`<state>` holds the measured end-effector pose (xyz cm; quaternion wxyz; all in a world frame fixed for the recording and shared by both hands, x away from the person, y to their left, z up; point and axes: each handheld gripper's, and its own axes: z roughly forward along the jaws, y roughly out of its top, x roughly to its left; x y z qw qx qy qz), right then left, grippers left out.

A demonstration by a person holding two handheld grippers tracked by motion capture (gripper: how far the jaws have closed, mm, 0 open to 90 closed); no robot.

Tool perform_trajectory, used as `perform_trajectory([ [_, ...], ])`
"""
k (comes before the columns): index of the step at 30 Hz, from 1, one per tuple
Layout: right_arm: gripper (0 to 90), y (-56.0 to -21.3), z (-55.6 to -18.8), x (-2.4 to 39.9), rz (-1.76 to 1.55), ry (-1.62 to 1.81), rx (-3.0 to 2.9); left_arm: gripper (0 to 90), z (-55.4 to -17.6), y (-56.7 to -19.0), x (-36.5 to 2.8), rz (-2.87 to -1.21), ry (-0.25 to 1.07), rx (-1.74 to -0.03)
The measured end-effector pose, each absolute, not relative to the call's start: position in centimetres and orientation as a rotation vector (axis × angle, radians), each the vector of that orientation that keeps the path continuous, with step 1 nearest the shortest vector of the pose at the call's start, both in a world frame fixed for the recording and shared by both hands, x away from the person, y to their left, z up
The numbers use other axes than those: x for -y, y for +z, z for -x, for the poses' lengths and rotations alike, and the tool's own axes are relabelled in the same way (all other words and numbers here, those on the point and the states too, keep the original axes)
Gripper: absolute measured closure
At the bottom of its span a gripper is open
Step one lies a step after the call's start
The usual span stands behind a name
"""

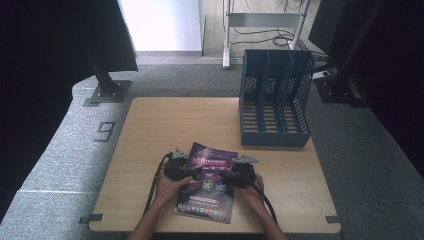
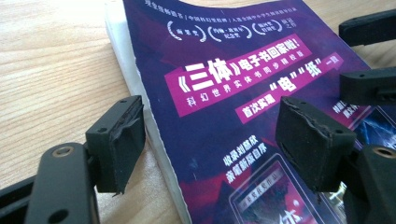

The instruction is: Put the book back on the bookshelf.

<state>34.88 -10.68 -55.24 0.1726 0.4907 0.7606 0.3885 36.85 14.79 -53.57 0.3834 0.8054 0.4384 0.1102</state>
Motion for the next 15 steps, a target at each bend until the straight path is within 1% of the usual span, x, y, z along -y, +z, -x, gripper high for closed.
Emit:
perform_trajectory([
  [5, 22.5, -55.3, -34.81, 10.64, -1.398, 1.109, -2.143, 24.3, -37.05, -53.69, -14.93, -2.048, 0.262, -1.129],
  [10, 22.6, -55.3, -34.82, 10.65, -1.399, 1.11, -2.142, 22.7, -37.05, -54.09, -14.56, -2.073, 0.269, -1.136],
  [15, 22.7, -55.3, -34.82, 10.66, -1.4, 1.11, -2.143, 23.0, -37.05, -54.16, -14.57, -2.081, 0.27, -1.136],
])
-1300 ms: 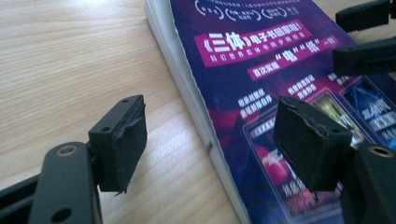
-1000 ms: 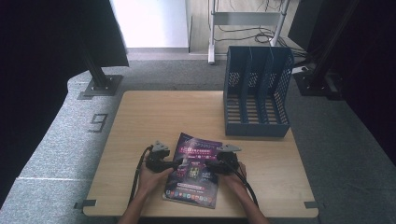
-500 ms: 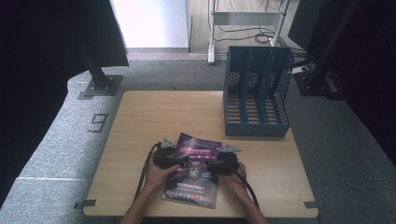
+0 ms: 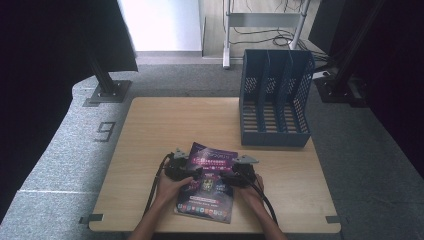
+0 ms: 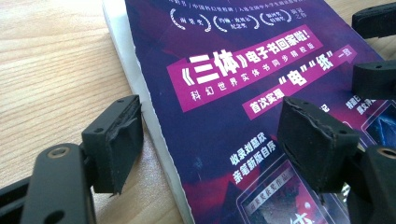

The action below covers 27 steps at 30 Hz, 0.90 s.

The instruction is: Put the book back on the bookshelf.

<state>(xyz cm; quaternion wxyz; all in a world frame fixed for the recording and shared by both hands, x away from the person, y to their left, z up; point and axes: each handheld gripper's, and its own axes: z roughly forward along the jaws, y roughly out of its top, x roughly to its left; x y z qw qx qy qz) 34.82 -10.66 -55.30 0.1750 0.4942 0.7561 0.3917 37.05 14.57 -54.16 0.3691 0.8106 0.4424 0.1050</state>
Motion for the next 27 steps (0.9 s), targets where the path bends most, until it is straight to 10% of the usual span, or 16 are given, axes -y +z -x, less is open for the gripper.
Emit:
perform_trajectory([
  [27, 23.2, -55.3, -34.8, 10.7, -1.406, 1.112, -2.139, 28.3, -36.2, -52.7, -14.7, -1.965, 0.213, -1.105],
])
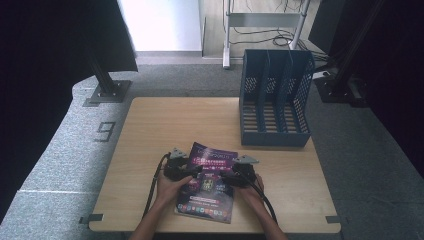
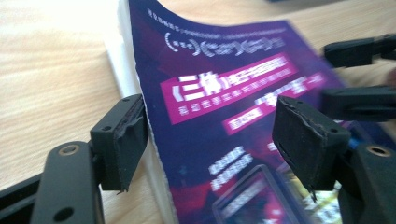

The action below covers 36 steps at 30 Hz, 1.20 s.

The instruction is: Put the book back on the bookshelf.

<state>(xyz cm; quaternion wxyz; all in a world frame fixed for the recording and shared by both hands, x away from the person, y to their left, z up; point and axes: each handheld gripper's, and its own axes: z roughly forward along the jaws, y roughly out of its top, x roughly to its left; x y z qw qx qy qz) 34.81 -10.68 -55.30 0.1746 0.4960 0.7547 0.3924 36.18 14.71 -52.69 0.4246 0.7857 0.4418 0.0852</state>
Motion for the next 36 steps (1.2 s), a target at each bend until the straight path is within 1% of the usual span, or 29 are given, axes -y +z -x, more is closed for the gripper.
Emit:
perform_trajectory([
  [2, 23.3, -55.3, -34.8, 10.7, -1.408, 1.112, -2.139, 30.5, -36.0, -52.6, -14.3, -1.955, 0.108, -1.055],
  [3, 23.3, -55.3, -34.8, 10.7, -1.408, 1.112, -2.139, 29.4, -36.0, -52.6, -14.3, -1.955, 0.108, -1.055],
  [7, 23.4, -55.3, -34.8, 10.7, -1.406, 1.114, -2.142, 29.2, -35.5, -52.5, -13.3, -2.006, 0.192, -1.013],
  [12, 23.8, -55.3, -34.9, 10.8, -1.399, 1.116, -2.149, 31.3, -36.1, -52.6, -13.1, -2.023, 0.225, -1.039],
  [14, 24.3, -55.3, -34.9, 11.0, -1.391, 1.118, -2.159, 34.1, -36.5, -52.6, -12.9, -2.033, 0.234, -1.044],
  [19, 24.4, -55.3, -34.9, 11.0, -1.39, 1.119, -2.158, 37.1, -37.3, -52.9, -12.8, -2.047, 0.269, -1.07],
  [26, 24.4, -55.3, -34.9, 11.0, -1.39, 1.121, -2.156, 48.4, -37.2, -53.5, -13.3, -2.035, 0.308, -1.073],
  [27, 24.4, -55.3, -34.9, 11.0, -1.39, 1.121, -2.156, 48.4, -37.2, -53.6, -13.3, -2.033, 0.31, -1.073],
  [28, 24.4, -55.3, -34.9, 11.0, -1.389, 1.121, -2.156, 51.3, -37.2, -53.7, -13.4, -2.027, 0.31, -1.073],
  [29, 24.4, -55.3, -34.9, 11.0, -1.389, 1.121, -2.156, 51.3, -37.2, -53.7, -13.4, -2.025, 0.313, -1.071],
  [31, 24.4, -55.3, -34.9, 11.0, -1.389, 1.121, -2.157, 56.9, -37.2, -53.6, -13.4, -2.017, 0.327, -1.069],
  [36, 24.4, -55.3, -34.9, 11.0, -1.388, 1.124, -2.16, 65.3, -37.0, -53.6, -13.4, -2.014, 0.352, -1.055],
])
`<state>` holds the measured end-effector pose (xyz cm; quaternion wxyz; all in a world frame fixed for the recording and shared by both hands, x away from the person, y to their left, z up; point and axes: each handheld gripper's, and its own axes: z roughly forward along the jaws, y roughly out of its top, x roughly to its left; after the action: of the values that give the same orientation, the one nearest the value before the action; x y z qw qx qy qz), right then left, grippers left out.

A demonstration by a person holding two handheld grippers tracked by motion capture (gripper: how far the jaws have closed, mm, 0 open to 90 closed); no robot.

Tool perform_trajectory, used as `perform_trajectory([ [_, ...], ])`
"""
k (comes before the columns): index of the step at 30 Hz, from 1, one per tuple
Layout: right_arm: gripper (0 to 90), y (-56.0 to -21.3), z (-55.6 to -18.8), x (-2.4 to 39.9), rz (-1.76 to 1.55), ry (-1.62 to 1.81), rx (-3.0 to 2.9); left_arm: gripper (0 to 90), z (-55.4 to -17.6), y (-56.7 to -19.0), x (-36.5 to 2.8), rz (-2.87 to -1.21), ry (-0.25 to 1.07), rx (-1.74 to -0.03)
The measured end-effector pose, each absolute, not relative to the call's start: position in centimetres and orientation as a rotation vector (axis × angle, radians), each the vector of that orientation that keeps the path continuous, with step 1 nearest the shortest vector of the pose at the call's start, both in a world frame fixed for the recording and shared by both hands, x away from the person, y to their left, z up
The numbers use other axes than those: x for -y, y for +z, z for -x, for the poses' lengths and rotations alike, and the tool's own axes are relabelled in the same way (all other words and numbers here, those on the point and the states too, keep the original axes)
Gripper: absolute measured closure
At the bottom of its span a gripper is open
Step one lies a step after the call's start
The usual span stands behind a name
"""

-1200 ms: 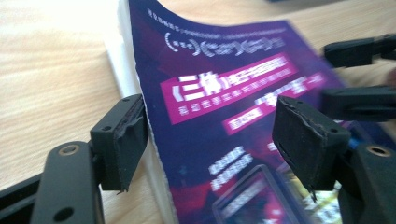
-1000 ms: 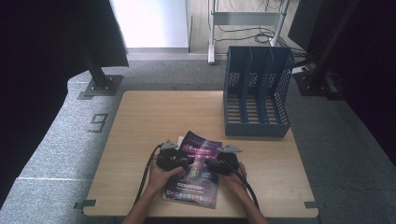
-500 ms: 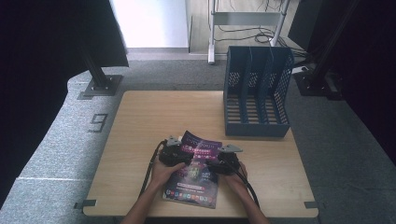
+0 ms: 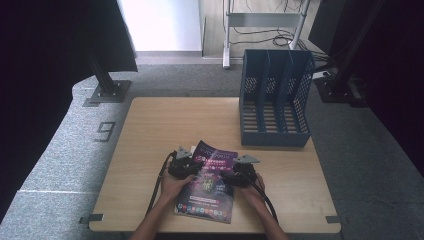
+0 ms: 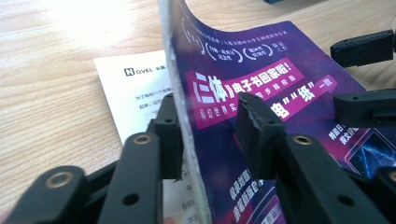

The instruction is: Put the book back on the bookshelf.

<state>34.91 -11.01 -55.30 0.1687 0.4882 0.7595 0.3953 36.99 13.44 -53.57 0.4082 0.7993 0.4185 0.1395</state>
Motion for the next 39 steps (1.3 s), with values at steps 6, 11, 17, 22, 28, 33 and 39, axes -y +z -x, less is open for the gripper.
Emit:
perform_trajectory([
  [6, 24.4, -55.3, -34.9, 11.0, -1.387, 1.125, -2.161, 73.4, -36.8, -53.5, -13.3, -2.004, 0.358, -1.036],
  [11, 24.4, -55.3, -34.9, 11.0, -1.387, 1.125, -2.162, 79.0, -36.7, -53.4, -13.4, -1.972, 0.349, -1.029],
  [17, 24.4, -55.3, -34.9, 11.1, -1.387, 1.125, -2.162, 83.0, -36.5, -53.2, -13.5, -1.945, 0.331, -1.017],
  [22, 24.2, -55.3, -34.9, 11.1, -1.388, 1.126, -2.163, 85.1, -36.2, -52.8, -13.5, -1.915, 0.314, -0.993],
  [28, 24.0, -55.3, -35.0, 11.1, -1.391, 1.127, -2.162, 85.6, -36.0, -52.7, -13.6, -1.897, 0.313, -0.971],
  [33, 23.9, -55.2, -35.0, 11.2, -1.405, 1.129, -2.164, 86.0, -35.7, -52.3, -13.6, -1.879, 0.313, -0.947],
  [39, 23.8, -55.1, -35.2, 11.6, -1.447, 1.143, -2.135, 86.0, -35.5, -52.1, -13.5, -1.867, 0.315, -0.918],
])
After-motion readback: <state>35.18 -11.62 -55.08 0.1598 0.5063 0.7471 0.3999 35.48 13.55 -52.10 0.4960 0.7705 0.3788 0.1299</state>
